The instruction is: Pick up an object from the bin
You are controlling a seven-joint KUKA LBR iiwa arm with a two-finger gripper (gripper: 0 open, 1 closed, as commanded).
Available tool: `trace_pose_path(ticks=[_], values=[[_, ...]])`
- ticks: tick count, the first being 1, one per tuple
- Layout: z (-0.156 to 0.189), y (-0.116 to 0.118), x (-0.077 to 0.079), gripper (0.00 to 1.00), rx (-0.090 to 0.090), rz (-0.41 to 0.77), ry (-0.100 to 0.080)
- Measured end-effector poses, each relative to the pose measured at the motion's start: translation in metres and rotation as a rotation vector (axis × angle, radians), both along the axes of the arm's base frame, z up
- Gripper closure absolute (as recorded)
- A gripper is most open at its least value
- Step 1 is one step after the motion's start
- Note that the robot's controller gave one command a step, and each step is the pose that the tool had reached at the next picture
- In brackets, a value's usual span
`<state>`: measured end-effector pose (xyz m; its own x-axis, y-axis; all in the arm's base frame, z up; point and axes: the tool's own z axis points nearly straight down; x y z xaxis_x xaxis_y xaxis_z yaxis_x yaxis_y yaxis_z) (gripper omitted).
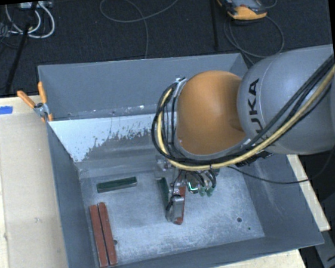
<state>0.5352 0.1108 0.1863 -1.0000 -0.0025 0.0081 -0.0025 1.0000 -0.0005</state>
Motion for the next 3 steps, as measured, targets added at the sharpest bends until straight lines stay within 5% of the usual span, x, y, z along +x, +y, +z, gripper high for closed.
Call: trace_pose_path(ticks=[1, 2, 3], values=[[-0.057, -0.091, -0.042, 0.0, -0.004, 0.03, 0.002], [-0.117, -0.051, 0.001, 0.0, 0.002, 0.235, -0.011], [-0.115, -0.051, 0.001, 1.0, 0.004, 0.231, -0.009]])
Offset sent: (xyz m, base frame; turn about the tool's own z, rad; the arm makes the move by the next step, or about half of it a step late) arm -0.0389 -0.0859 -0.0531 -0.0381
